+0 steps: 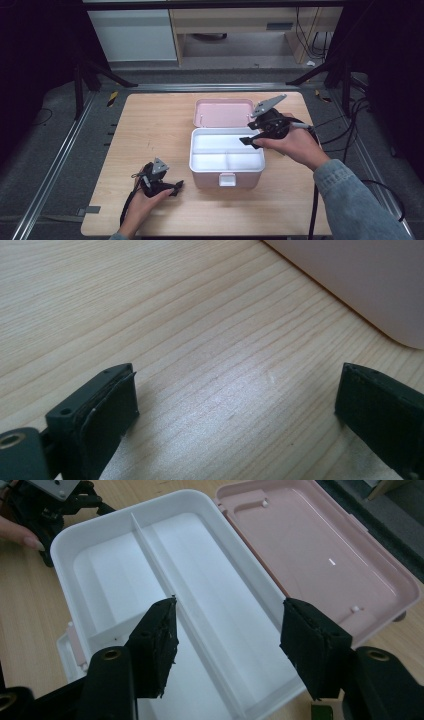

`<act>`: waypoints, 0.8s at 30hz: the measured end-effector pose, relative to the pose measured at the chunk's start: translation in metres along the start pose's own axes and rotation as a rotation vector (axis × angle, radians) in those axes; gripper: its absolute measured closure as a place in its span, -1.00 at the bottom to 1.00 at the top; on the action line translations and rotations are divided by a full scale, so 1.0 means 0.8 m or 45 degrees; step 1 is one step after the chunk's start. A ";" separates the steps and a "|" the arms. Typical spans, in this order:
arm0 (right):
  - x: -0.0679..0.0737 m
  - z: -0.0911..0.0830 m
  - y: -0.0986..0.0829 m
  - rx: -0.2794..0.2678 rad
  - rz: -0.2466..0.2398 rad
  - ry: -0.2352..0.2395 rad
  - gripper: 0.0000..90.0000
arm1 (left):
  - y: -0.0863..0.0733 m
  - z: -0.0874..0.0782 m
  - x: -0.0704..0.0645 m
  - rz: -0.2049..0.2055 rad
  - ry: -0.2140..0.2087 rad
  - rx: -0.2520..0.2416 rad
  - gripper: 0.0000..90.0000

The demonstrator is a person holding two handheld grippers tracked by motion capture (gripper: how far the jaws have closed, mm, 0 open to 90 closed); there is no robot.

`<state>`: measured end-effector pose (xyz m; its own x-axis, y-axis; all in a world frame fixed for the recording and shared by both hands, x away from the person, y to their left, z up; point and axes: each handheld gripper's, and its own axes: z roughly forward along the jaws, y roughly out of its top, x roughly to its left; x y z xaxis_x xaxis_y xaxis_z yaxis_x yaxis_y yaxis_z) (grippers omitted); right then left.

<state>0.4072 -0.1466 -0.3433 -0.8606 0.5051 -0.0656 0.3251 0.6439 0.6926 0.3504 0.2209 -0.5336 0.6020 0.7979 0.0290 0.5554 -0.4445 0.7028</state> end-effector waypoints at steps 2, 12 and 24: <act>0.000 0.009 0.009 0.014 -0.018 0.023 -0.08 | 0.000 0.000 0.001 -0.007 0.002 0.002 -0.96; 0.004 0.036 0.057 0.097 -0.138 0.087 -0.01 | -0.005 -0.005 0.002 -0.024 0.011 -0.003 -0.96; 0.020 0.077 0.074 0.240 -0.317 0.217 0.37 | -0.006 -0.006 0.003 -0.018 0.012 0.001 -0.97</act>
<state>0.4365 -0.0653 -0.3476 -0.9705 0.2262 -0.0839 0.1499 0.8380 0.5247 0.3462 0.2270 -0.5337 0.5887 0.8079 0.0256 0.5642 -0.4334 0.7027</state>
